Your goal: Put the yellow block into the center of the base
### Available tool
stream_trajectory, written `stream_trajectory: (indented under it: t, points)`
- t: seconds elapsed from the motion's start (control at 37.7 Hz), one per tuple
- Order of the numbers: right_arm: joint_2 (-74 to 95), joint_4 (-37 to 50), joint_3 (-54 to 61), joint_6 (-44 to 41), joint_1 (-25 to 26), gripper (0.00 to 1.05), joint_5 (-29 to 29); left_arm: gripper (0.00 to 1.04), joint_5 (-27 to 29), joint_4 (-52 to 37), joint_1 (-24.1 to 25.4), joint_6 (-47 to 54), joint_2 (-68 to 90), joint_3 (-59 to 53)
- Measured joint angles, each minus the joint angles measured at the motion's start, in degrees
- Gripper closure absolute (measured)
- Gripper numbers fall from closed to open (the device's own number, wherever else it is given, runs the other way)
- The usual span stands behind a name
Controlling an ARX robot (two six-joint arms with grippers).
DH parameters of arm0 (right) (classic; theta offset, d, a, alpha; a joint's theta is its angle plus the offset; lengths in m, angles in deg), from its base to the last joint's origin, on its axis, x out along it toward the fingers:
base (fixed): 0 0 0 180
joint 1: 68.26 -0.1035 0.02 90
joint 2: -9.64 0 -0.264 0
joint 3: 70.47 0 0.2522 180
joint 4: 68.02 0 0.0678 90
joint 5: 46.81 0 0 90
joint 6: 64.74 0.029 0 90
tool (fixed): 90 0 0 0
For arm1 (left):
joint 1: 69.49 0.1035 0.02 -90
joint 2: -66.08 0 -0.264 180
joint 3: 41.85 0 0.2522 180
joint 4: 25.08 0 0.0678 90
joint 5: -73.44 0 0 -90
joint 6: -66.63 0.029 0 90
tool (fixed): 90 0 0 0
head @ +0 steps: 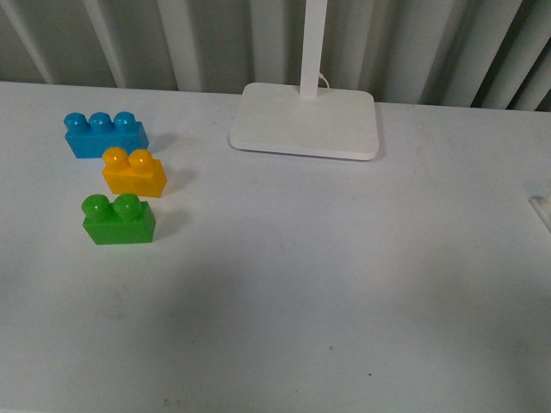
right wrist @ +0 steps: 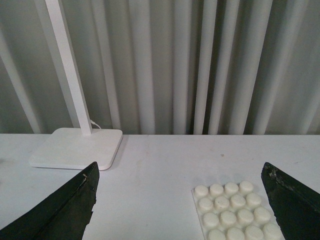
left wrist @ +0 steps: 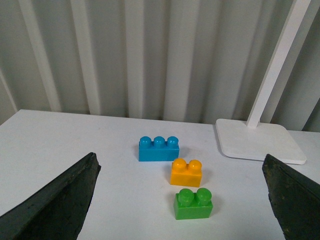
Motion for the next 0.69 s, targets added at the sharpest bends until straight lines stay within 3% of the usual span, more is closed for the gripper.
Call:
stream_trajectory:
  t: [0.64, 0.69]
  points:
    - [0.0, 0.0, 0.0, 0.0, 0.0, 0.09, 0.0, 0.06, 0.0, 0.0, 0.0, 0.0, 0.0, 0.0]
    - [3.5, -7.1, -2.9, 1.7, 1.3, 0.09, -3.3, 0.06, 0.0, 0.0, 0.0, 0.0, 0.0, 0.0]
